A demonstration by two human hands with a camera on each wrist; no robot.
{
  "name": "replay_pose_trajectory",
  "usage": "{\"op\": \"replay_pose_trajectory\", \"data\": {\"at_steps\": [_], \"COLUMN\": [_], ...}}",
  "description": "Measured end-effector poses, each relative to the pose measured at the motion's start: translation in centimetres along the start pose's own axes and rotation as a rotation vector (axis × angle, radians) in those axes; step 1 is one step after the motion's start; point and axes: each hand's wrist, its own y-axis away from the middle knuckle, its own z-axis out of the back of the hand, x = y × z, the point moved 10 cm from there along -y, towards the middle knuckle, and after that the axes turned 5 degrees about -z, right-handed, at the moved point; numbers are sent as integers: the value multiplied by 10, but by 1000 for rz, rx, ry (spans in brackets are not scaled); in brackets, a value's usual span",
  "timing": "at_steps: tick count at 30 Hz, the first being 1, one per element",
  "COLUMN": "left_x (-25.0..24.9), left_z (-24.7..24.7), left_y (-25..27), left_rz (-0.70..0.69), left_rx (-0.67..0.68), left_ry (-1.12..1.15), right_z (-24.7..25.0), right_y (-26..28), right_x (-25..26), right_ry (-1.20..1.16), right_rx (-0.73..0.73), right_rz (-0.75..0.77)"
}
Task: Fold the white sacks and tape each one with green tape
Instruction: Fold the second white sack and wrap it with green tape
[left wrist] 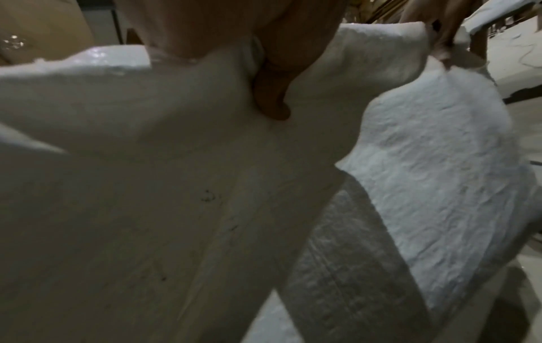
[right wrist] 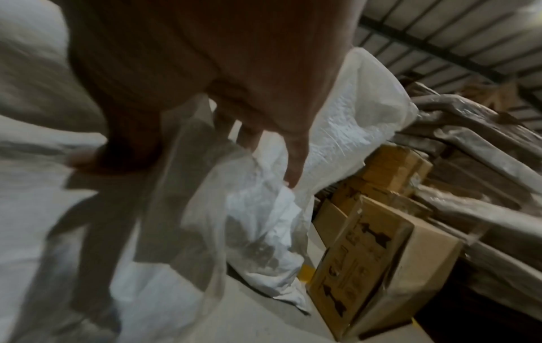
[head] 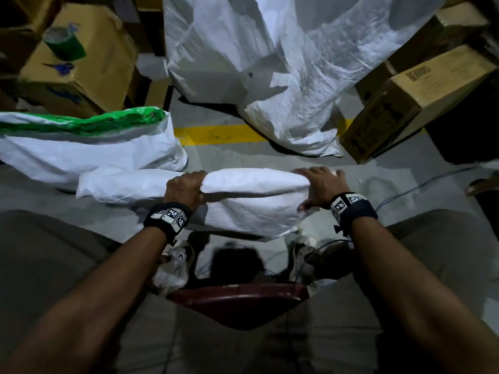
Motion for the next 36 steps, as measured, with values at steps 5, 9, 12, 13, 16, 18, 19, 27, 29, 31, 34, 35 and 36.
{"op": "replay_pose_trajectory", "data": {"at_steps": [5,9,12,13,16,18,19,27,29,31,34,35,36], "left_x": [5,77,112,111,110,116,115,103,104,106,100,92,81], "left_z": [16,19,20,17,-1,-11,-11,18,18,5,-44,-62,-77], "left_y": [-4,5,10,7,0,1,1,-12,-5,0,7,11,14], "left_rz": [-152,55,198,169,141,202,221,339,354,367,376,360,326], "left_rx": [-49,34,69,75,149,214,213,-162,-238,-200,118,232,320], "left_ry": [-69,-19,6,-4,11,32,54,96,110,109,98,71,29], "right_z": [40,74,78,78,76,67,64,54,49,33,-14,-30,-45], "right_y": [8,12,13,14,16,11,9,6,3,-5,-12,-13,-14], "right_x": [-3,-12,-36,-43,-56,-63,-66,-75,-75,-76,-81,-81,-76], "right_ry": [-37,-37,-52,-65,-125,-113,-99,-52,-93,-128,-132,-107,-66], "right_rx": [-266,-464,-497,-510,-539,-527,-512,-551,-555,-488,-277,-203,-130], "right_rz": [-28,46,13,-12,-58,-110,-148,-476,-489,-500,-528,-524,-499]}}
